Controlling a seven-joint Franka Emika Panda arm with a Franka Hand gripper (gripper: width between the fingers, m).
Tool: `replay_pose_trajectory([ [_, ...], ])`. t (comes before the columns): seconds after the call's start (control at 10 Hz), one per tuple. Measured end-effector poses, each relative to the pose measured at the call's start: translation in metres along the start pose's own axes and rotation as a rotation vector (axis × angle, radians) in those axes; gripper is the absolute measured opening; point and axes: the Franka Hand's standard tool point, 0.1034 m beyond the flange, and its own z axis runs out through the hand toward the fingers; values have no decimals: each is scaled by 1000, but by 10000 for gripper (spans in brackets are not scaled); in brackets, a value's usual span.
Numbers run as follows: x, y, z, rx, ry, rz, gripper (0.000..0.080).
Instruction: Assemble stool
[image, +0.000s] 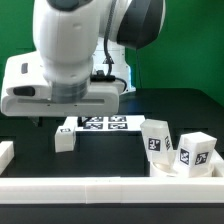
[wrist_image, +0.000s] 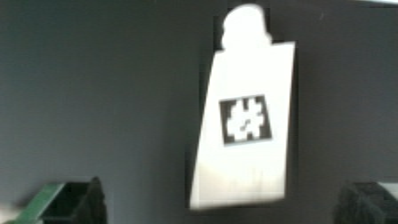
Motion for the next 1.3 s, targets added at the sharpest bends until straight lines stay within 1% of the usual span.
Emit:
replay_pose_trajectory([
  [0.2,2,0,2,2,-67,1,648],
  [0.4,3,1,2,2,-62,3,648],
  [0.5,-1,0,5,42,-76,19,648],
  [0.6,-6,2,9,94,-87,43,648],
  [0.7,-6,4,12,133,-83,62,648],
  [0.8,-4,-1,16,158,-85,91,648],
  [0.9,-2,-6,19,158,-90,92,648],
  [1.3,-2,-3,20,157,-89,95,648],
])
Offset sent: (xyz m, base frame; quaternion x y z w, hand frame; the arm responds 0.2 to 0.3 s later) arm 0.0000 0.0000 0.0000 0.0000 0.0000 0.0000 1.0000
